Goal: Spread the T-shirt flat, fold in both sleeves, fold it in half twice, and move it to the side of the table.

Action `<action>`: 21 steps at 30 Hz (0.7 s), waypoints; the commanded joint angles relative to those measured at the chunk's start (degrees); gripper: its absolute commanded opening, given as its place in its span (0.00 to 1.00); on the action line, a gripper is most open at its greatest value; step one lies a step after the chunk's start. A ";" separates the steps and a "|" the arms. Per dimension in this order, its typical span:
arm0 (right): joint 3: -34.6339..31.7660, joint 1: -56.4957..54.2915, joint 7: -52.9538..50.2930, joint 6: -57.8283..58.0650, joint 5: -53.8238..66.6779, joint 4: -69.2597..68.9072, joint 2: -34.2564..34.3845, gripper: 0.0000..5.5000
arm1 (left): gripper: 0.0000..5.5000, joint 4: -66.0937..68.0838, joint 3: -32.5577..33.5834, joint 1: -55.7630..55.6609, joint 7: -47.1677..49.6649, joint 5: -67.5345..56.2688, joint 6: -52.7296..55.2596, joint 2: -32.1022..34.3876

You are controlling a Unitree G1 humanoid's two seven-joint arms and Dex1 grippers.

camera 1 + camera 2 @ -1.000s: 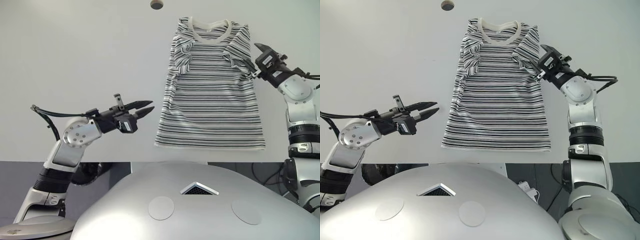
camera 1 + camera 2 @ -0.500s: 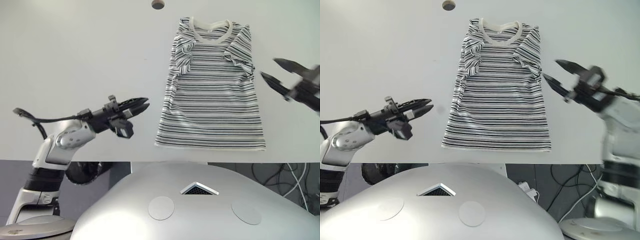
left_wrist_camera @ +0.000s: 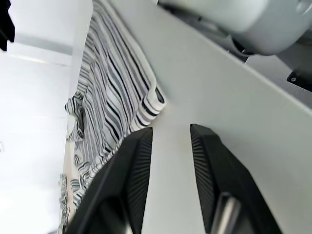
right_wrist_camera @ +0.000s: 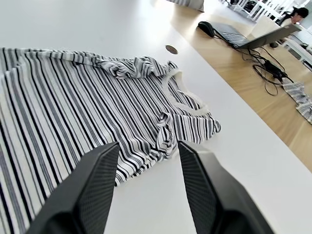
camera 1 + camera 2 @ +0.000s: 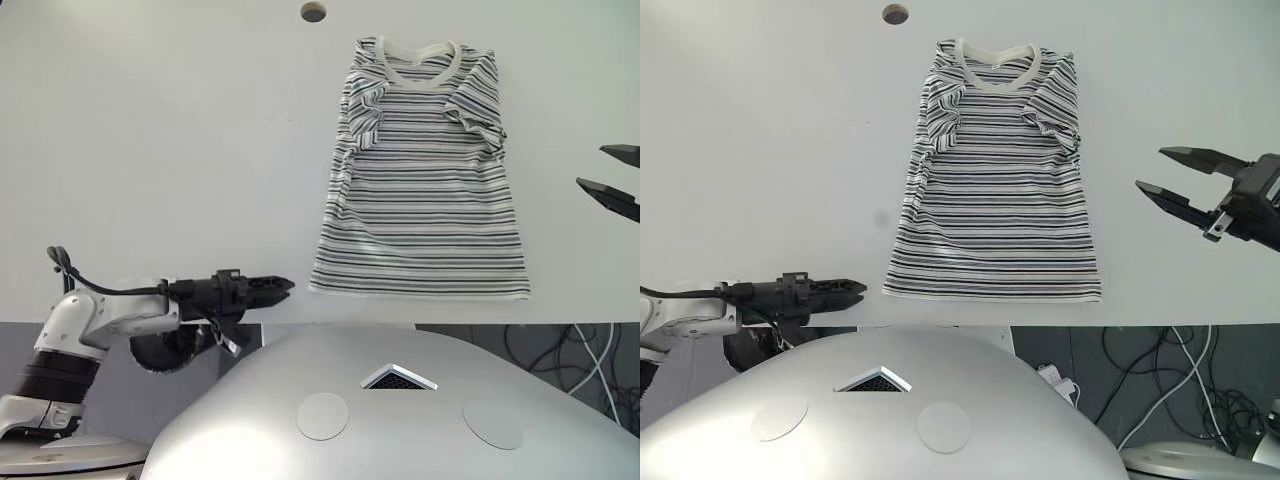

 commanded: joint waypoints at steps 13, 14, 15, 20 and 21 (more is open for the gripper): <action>2.17 2.27 -0.98 1.80 -1.16 -9.36 3.30 0.42 | 0.26 6.80 -11.29 -14.07 6.61 15.90 2.00 -3.69; 2.41 2.17 -0.98 1.72 -1.33 -9.30 3.40 0.42 | 0.26 7.10 -11.86 -14.57 7.19 16.38 2.30 -3.83; 2.62 2.09 -0.92 1.66 -1.42 -9.24 3.48 0.42 | 0.26 7.42 -12.50 -15.04 7.73 16.75 2.53 -4.02; 3.56 1.28 -0.85 1.50 -1.81 -8.63 3.60 0.42 | 0.26 8.62 -16.30 -16.96 8.68 16.78 3.18 -4.53; 3.68 1.16 -0.85 1.52 -1.72 -8.55 3.62 0.42 | 0.26 8.73 -17.13 -17.58 8.94 17.93 3.31 -4.52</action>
